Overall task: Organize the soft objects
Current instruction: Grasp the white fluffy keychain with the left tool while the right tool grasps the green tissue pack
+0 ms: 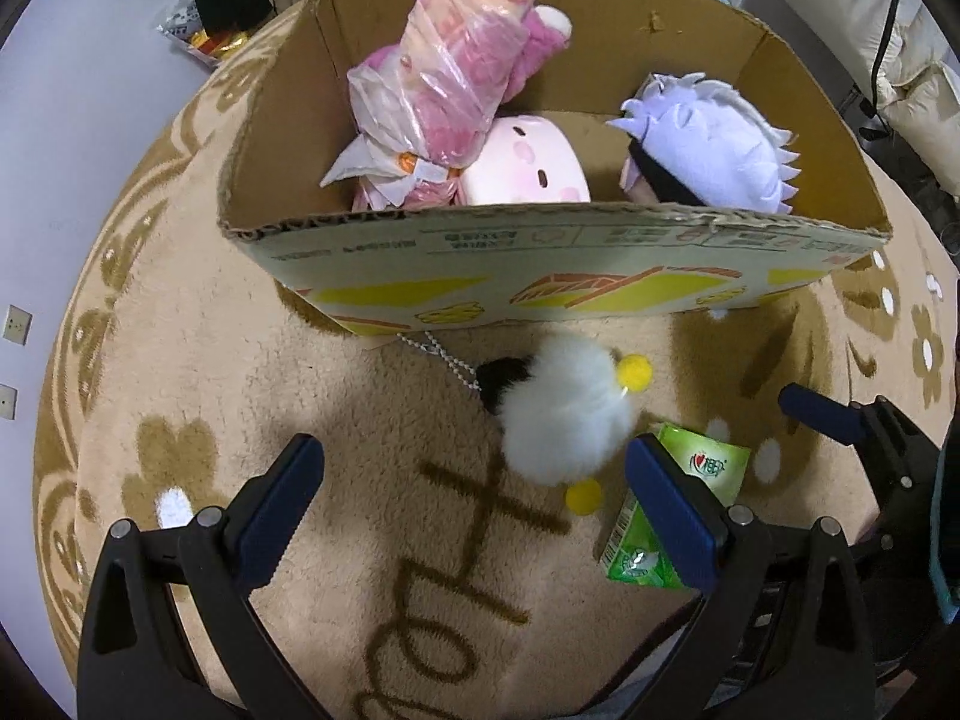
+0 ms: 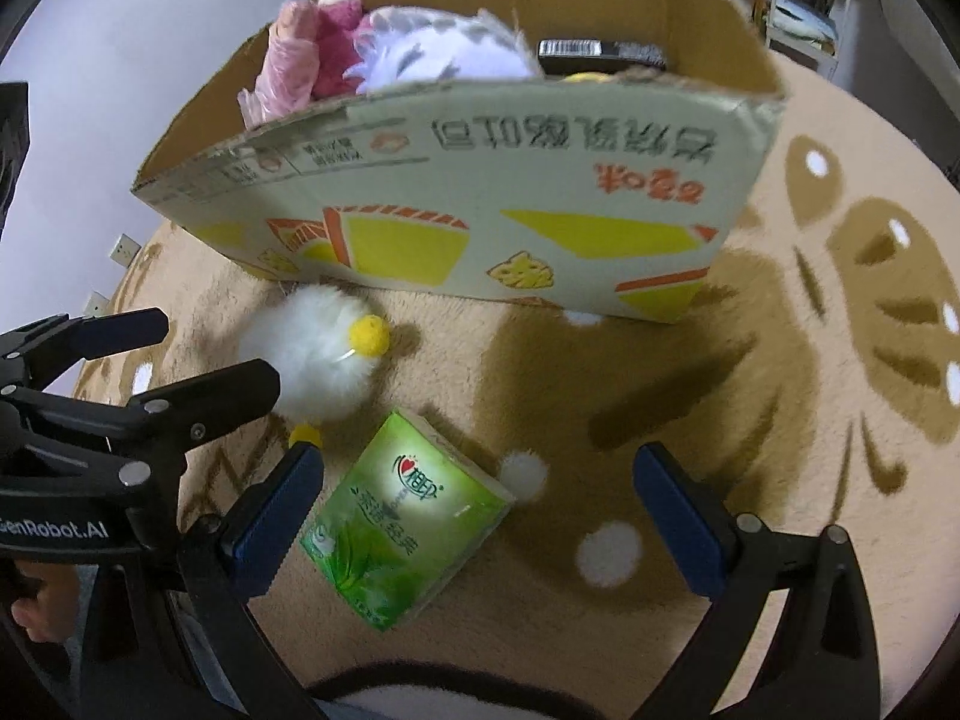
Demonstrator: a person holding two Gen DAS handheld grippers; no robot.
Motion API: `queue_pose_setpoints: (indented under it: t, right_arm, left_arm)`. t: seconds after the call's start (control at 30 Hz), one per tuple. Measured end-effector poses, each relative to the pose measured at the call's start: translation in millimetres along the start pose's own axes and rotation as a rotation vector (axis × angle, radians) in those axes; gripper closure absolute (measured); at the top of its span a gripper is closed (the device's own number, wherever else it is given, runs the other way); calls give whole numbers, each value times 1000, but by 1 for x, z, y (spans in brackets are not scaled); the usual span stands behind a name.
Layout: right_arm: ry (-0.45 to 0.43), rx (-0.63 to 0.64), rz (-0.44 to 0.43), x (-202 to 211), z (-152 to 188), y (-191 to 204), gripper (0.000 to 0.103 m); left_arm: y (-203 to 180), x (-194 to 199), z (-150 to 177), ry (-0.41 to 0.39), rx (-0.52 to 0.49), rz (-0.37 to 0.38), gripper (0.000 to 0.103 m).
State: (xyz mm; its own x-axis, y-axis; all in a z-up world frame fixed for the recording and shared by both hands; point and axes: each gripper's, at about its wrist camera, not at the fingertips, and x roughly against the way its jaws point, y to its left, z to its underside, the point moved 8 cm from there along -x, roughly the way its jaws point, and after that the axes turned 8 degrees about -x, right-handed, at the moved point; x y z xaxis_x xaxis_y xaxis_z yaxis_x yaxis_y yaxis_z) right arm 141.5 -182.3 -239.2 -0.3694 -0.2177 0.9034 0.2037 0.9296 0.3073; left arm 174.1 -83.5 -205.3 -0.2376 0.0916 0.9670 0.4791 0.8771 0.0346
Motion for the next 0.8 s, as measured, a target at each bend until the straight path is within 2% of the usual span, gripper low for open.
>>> queue_pose_setpoints:
  t: [0.3,0.4,0.47,0.57,0.7,0.8]
  right_arm:
    - [70,-13,32,-25,11,6,0]
    - [69,-7,34,-26,11,12,14]
    - [64,-3,3,-24,11,17,42]
    - [61,19,7,-26,11,23,43]
    - [60,22,-1,-25,9,23,44]
    - [51,27,7,-23,7,19,44]
  left_arm:
    - [-2,-17,-4,28,-16,11,3]
    - [0,-24,-7,29,-19,13,5]
    - [-1,-28,-11,24,-34,9,7]
    - [-4,-34,-15,31,-37,31,19]
    - [-9,-46,-13,50,-32,62,24]
    - [-11,-53,-12,28,-17,65,30]
